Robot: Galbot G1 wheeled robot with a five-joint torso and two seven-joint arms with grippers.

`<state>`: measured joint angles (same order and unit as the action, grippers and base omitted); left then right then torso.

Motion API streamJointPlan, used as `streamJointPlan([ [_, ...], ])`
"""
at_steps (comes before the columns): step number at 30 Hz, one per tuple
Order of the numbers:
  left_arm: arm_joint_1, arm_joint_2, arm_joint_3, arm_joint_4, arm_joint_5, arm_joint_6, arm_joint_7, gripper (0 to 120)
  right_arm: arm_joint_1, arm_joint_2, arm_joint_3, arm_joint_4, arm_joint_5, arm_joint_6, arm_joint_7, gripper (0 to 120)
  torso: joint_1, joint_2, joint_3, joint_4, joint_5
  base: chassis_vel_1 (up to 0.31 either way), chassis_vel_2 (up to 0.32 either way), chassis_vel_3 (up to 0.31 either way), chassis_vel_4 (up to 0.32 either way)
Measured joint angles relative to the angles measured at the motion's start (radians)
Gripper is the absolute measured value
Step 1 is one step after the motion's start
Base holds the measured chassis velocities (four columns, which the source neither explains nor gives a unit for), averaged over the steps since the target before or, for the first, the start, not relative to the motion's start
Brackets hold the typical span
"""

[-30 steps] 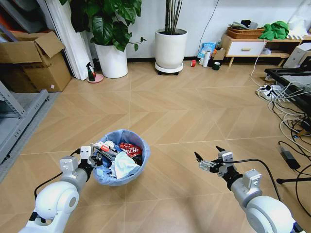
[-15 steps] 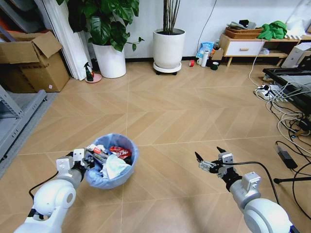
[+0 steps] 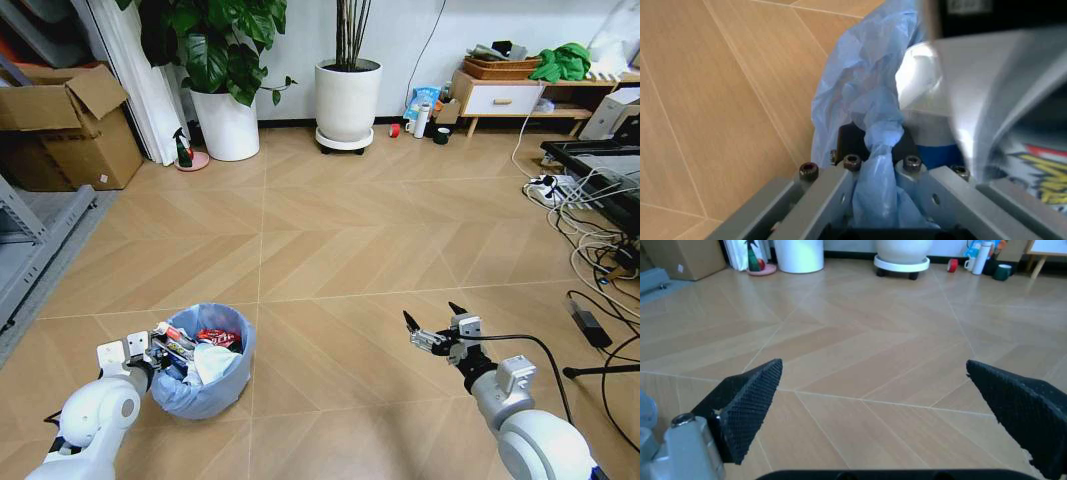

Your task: Pick up the trash bin and place the garbage on the floor into it.

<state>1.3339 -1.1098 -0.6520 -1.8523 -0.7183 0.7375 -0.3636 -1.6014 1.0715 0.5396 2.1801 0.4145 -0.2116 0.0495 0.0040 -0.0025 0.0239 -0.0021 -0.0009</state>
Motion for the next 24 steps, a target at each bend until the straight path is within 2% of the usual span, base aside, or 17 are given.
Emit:
streamJointPlan([
  [4, -0.01, 0.0, 0.009, 0.016, 0.005, -0.001, -0.005, 1, -0.007, 0.002, 0.003, 0.008, -0.003, 0.001, 0.001, 100, 0.0, 0.0, 0.0, -0.0001, 0.0005, 0.0, 0.0, 0.0, 0.0],
  [5, -0.013, 0.0, 0.015, 0.022, 0.005, -0.001, -0.015, 8, -0.008, 0.002, 0.005, 0.011, -0.003, 0.001, 0.001, 100, 0.0, 0.0, 0.0, -0.0001, 0.0003, 0.0, 0.0, 0.0, 0.0],
  [7, -0.015, 0.0, 0.02, 0.024, 0.003, -0.001, -0.03, 12, -0.009, 0.002, 0.007, 0.015, -0.003, 0.001, 0.002, 100, 0.0, 0.0, 0.0, 0.0, -0.0007, 0.0, 0.0, 0.0, 0.0],
  [10, -0.018, 0.002, 0.021, 0.024, 0.002, -0.001, -0.036, 22, -0.012, 0.001, 0.008, 0.017, -0.003, 0.001, 0.002, 100, 0.0, 0.0, 0.0, -0.0001, 0.0006, 0.0, 0.0, 0.0, 0.0],
  [14, -0.024, 0.002, 0.023, 0.026, 0.001, -0.001, -0.043, 34, -0.013, 0.0, 0.009, 0.02, -0.003, 0.001, 0.003, 100, 0.0, 0.0, 0.0, -0.0002, -0.0002, 0.0, 0.0, 0.0, 0.0],
  [18, -0.028, 0.003, 0.014, 0.024, 0.004, -0.009, -0.057, 53, -0.013, -0.005, 0.009, 0.023, -0.003, 0.001, 0.003, 100, 0.0, 0.0, 0.0, -0.0002, 0.0001, 0.0, 0.0, 0.0, 0.0],
  [19, -0.028, 0.003, 0.014, 0.024, 0.004, -0.009, -0.057, 53, -0.013, -0.005, 0.009, 0.023, -0.003, 0.001, 0.003, 100, 0.0, 0.0, 0.0, -0.0002, 0.0001, 0.0, 0.0, 0.0, 0.0],
  [21, -0.022, 0.004, 0.004, 0.019, 0.006, -0.017, -0.063, 64, -0.012, -0.007, 0.009, 0.023, -0.002, 0.0, 0.003, 100, 0.0, 0.0, 0.0, -0.0002, 0.0, 0.0, 0.0, 0.0, 0.0],
  [22, -0.022, 0.004, 0.004, 0.019, 0.006, -0.017, -0.063, 64, -0.012, -0.007, 0.009, 0.023, -0.002, 0.0, 0.003, 100, 0.0, 0.0, 0.0, -0.0002, 0.0, 0.0, 0.0, 0.0, 0.0],
  [24, -0.011, 0.005, -0.019, 0.006, 0.016, -0.034, -0.065, 74, -0.007, -0.008, 0.008, 0.022, 0.0, -0.001, 0.003, 100, 0.0, 0.0, 0.0, -0.0002, 0.0001, 0.0, 0.0, 0.0, 0.0],
])
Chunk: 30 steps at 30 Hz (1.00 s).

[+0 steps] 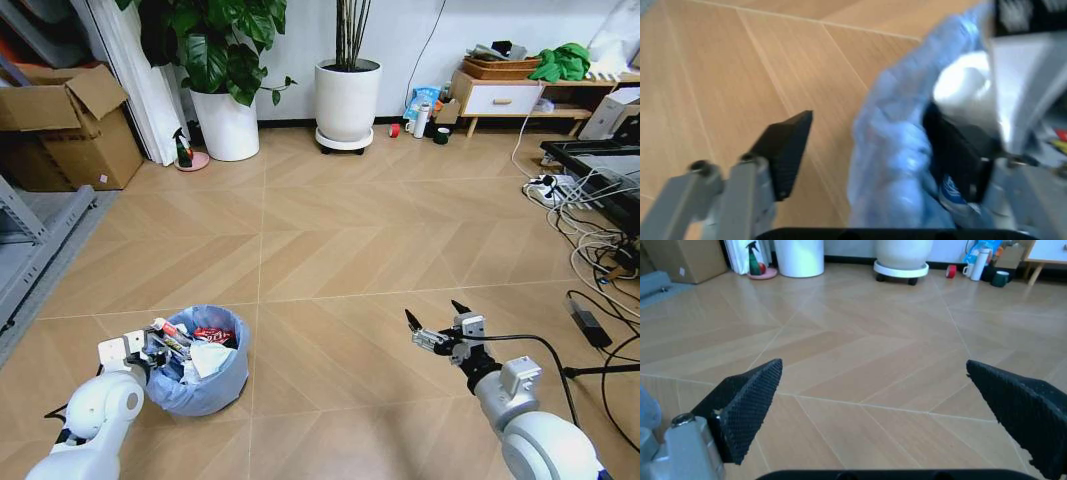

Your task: Pick up the trash bin and place the garbage on the floor into it.

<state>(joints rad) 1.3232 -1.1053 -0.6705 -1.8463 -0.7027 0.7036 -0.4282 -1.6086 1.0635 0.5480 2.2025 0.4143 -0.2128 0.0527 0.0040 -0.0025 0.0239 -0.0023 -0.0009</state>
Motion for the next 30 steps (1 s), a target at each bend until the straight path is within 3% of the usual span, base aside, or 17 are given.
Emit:
streamJointPlan([
  [3, 0.009, -0.001, -0.018, -0.009, 0.017, -0.021, 0.0, 81, 0.003, -0.002, 0.0, -0.001, 0.004, -0.001, 0.0, 100, 0.0, 0.0, 0.0, 0.0, -0.0002, 0.0, 0.0, 0.0, 0.0],
  [6, 0.034, -0.013, -0.067, -0.046, 0.033, -0.059, -0.002, 97, 0.013, -0.005, 0.002, -0.003, 0.02, -0.008, 0.003, 100, 0.0, 0.0, 0.0, 0.0001, 0.0001, 0.0, 0.0, 0.0, 0.0],
  [17, 0.1, -0.069, -0.11, -0.123, 0.085, -0.194, 0.035, 100, 0.022, -0.005, 0.01, -0.003, 0.037, -0.018, 0.013, 100, 0.0, 0.0, 0.0, 0.0, -0.0003, 0.0, 0.0, 0.0, 0.0],
  [20, 0.136, -0.11, -0.128, -0.161, 0.129, -0.348, 0.121, 100, 0.024, 0.0, 0.016, 0.01, 0.044, -0.027, 0.024, 100, 0.0, 0.0, 0.0, 0.0, 0.0, 0.0, 0.0, 0.0, 0.0],
  [21, 0.136, -0.11, -0.128, -0.161, 0.129, -0.348, 0.121, 100, 0.024, 0.0, 0.016, 0.01, 0.044, -0.027, 0.024, 100, 0.0, 0.0, 0.0, 0.0, 0.0, 0.0, 0.0, 0.0, 0.0],
  [25, 0.237, -0.206, -0.144, -0.235, 0.262, -0.534, 0.308, 100, 0.016, 0.029, 0.031, 0.07, 0.055, -0.081, 0.085, 100, 0.0, 0.0, 0.0, 0.0002, -0.0002, 0.0, 0.0, 0.0, 0.0],
  [30, 0.337, -0.296, -0.134, -0.304, 0.372, -0.609, 0.38, 100, -0.006, 0.048, 0.047, 0.119, 0.052, -0.095, 0.105, 100, 0.0, 0.0, 0.0, 0.0001, -0.0002, 0.0, 0.0, 0.0, 0.0],
])
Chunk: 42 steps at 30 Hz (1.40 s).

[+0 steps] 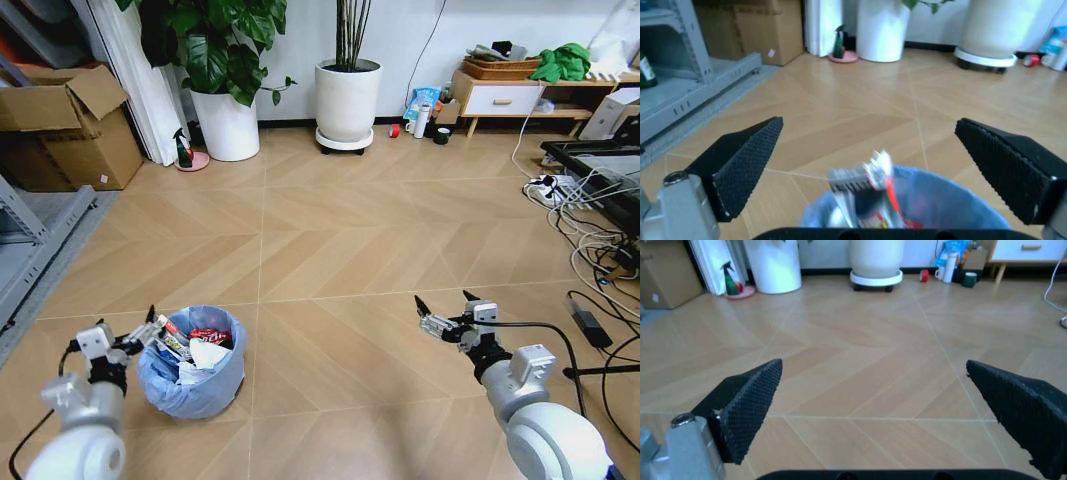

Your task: Pick up the trash bin and place the garbage on the floor into it.

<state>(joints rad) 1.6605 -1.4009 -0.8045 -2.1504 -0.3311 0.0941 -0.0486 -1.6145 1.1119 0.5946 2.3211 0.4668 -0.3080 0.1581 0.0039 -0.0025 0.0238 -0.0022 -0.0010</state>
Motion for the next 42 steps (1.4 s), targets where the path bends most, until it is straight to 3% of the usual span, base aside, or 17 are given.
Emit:
streamJointPlan([
  [7, 0.096, -0.074, 0.061, -0.09, 0.084, -0.029, -0.006, 100, -0.03, 0.034, 0.016, 0.055, -0.037, 0.002, -0.003, 100, 0.0, 0.0, 0.0, 0.0, 0.0005, 0.0, 0.0, 0.0, 0.0],
  [14, 0.116, -0.049, 0.135, -0.147, 0.098, -0.024, -0.143, 100, -0.038, 0.067, 0.031, 0.086, -0.072, -0.006, 0.005, 100, 0.0, 0.0, 0.0, -0.0001, 0.0003, 0.0, 0.0, 0.0, 0.0],
  [23, 0.121, -0.041, 0.132, -0.145, 0.109, -0.024, -0.112, 100, -0.082, 0.114, 0.081, 0.138, -0.118, -0.024, 0.042, 100, 0.0, 0.0, 0.0, -0.0001, 0.0, 0.0, 0.0, 0.0, 0.0],
  [42, 0.116, -0.041, 0.13, -0.141, 0.106, -0.025, -0.082, 100, -0.074, 0.115, 0.083, 0.13, -0.123, -0.017, 0.033, 100, 0.0, 0.0, 0.0, 0.0, 0.0001, 0.0, 0.0, 0.0, 0.0],
])
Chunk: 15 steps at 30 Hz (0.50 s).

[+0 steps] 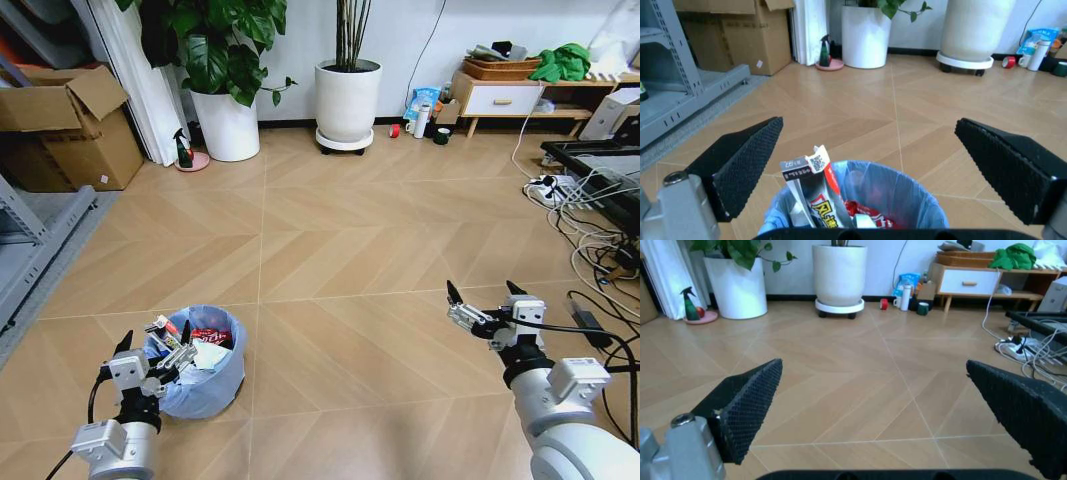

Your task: Pick up the trash bin and place the garbage on the floor into it.

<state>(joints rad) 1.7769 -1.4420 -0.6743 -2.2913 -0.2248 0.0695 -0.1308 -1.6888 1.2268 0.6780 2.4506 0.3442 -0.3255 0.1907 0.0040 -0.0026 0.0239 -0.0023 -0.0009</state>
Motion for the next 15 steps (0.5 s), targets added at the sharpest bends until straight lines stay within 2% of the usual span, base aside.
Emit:
streamJointPlan([
  [15, 0.0, 0.0, 0.0, 0.001, -0.001, 0.001, 0.0, 100, 0.001, -0.001, -0.001, -0.001, 0.001, 0.001, -0.001, 100, 0.0, 0.0, 0.0, 0.0, 0.0, 0.0, 0.0, 0.0, 0.0],
])
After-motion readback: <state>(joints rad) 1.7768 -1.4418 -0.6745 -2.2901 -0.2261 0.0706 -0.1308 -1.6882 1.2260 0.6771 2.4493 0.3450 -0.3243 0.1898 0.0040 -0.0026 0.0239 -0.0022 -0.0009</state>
